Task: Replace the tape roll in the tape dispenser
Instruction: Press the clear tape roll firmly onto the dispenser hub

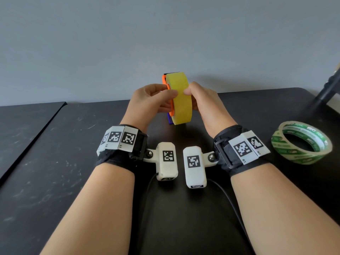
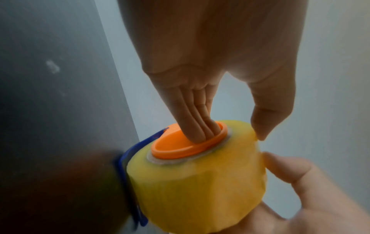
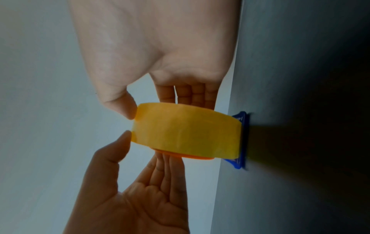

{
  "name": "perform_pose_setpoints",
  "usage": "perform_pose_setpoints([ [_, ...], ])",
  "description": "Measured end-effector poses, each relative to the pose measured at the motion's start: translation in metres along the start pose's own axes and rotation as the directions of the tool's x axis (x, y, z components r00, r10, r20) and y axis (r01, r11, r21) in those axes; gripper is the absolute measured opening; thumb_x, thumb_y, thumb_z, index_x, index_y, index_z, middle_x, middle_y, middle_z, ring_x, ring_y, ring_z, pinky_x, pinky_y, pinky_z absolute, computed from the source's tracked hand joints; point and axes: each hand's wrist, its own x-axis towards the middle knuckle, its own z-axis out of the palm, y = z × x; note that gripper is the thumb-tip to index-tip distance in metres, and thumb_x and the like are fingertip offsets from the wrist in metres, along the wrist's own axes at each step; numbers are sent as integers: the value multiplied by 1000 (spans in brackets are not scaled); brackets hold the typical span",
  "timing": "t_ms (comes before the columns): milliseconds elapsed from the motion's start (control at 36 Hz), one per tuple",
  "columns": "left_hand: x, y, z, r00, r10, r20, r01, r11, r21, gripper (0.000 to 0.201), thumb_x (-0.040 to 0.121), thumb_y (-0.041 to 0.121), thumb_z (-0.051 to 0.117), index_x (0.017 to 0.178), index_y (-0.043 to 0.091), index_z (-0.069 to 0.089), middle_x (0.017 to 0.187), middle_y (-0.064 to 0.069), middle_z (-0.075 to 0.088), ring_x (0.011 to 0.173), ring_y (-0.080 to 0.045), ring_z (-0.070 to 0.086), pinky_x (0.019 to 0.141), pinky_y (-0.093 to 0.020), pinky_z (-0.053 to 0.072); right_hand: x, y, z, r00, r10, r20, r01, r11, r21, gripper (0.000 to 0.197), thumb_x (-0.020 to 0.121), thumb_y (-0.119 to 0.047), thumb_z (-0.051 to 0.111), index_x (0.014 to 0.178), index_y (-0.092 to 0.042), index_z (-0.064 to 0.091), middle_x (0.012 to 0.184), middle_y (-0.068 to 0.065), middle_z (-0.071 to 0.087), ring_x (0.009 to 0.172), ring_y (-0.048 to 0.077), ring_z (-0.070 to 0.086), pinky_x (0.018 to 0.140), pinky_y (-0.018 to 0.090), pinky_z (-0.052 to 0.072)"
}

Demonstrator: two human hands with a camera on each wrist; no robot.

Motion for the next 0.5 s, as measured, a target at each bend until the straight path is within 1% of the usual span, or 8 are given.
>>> perform_pose_setpoints([
  [28,0,0,0,1000,-1,-4,1,1000,2,25,84,15,69,106,2,69,75,-8,69,62,-14,66,66,-25,57,-1,-1,1,1000,11,-1,-11,1000,6,57,62,-44,55,94,4,58,100,31,61,82,21,54,98,55,47],
  [83,0,0,0,1000,0,-5,0,1000,-2,24,83,19,70,101,4,71,73,-8,68,64,-17,66,68,-28,58,-2,-2,1,1000,26,-4,-25,999,19,65,56,-47,58,95,5,58,101,31,61,82,21,55,103,56,42],
  [167,0,-1,-1,1000,0,7,0,1000,-16,37,78,28,71,104,3,70,77,-10,68,68,-21,66,73,-31,59,1,-1,1,999,38,-14,-38,999,9,64,48,-53,57,88,-4,59,90,14,59,84,22,57,103,57,43],
  [222,1,-1,-1,999,-15,30,16,999,-28,42,75,31,70,107,3,69,81,-11,68,70,-21,66,75,-32,58,0,-2,1,999,39,-8,-39,999,2,57,50,-53,57,87,-9,61,91,13,62,87,23,59,103,57,44],
  [278,1,-1,-2,997,-39,72,41,999,-30,45,73,27,71,111,4,67,85,-12,68,74,-21,67,79,-34,58,1,-1,1,999,42,-13,-42,999,5,59,58,-49,58,92,-1,61,93,19,63,86,23,59,102,56,44],
  [333,1,-1,-2,990,-62,127,64,998,-15,53,68,20,73,118,4,62,86,-9,69,78,-21,68,83,-33,57,1,0,1,1000,15,-10,-15,1000,9,46,66,-46,55,89,-6,60,88,13,60,84,22,58,98,52,48],
  [417,0,0,-2,983,-67,172,67,998,6,58,68,9,74,123,2,57,80,-3,68,73,-16,68,76,-24,57,1,2,-1,1000,-12,-4,12,1000,28,32,72,-45,54,87,-18,60,85,8,57,81,21,56,84,42,48],
  [500,-1,0,-2,988,-51,148,51,999,10,52,75,4,73,124,0,58,81,-5,69,73,-18,67,77,-25,58,1,3,-2,1000,-18,9,18,999,47,29,75,-42,55,88,-17,60,85,8,60,81,21,58,87,45,50],
])
